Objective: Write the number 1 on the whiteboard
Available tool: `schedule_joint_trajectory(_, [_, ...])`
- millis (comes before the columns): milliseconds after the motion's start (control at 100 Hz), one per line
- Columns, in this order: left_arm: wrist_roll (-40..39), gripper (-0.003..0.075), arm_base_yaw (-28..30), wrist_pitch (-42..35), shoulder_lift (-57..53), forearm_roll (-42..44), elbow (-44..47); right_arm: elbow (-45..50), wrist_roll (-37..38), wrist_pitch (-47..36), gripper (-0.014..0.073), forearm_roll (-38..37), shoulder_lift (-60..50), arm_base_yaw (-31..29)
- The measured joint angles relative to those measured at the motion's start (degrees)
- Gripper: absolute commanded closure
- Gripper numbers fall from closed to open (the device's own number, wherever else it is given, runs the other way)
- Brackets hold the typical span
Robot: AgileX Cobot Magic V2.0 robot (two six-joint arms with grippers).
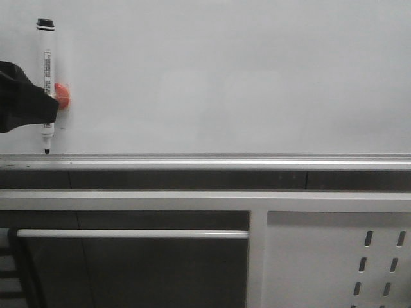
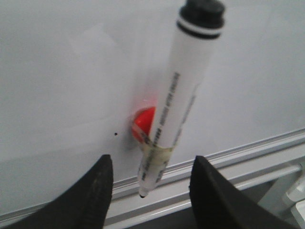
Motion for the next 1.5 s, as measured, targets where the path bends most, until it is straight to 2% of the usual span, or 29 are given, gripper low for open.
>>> schedule_joint_trajectory(140, [-0.8,0.0374,0.0,-3.3,2.1,-2.1,0.0,0.0,0.0,0.0,0.0256,0.0,0.0,0.0])
schedule_joint_trajectory(510, [-2.6,0.0374,-0.8,-4.1,4.9,-2.5,0.0,0.0,0.0,0.0,0.0256,-0.1,0.0,0.0])
schedule_joint_trajectory(820, [-3.1,0.0374,-1.1,-4.2,6.0,4.3,-1.0,0.0,0.0,0.0,0.0256,-0.1,0.0,0.0])
schedule_joint_trajectory(1210, [-3.1,0.0377,-1.3,-7.1,11.5,4.9,-1.1,0.0,0.0,0.0,0.0256,-0.1,0.0,0.0])
schedule_joint_trajectory(1310, [-3.1,0.0407,-1.4,-7.7,11.7,5.0,-1.1,0.0,0.0,0.0,0.0256,-0.1,0.0,0.0])
schedule_joint_trajectory(1500, [-3.1,0.0512,-1.5,-8.3,11.8,4.8,-1.0,0.0,0.0,0.0,0.0256,-0.1,0.0,0.0])
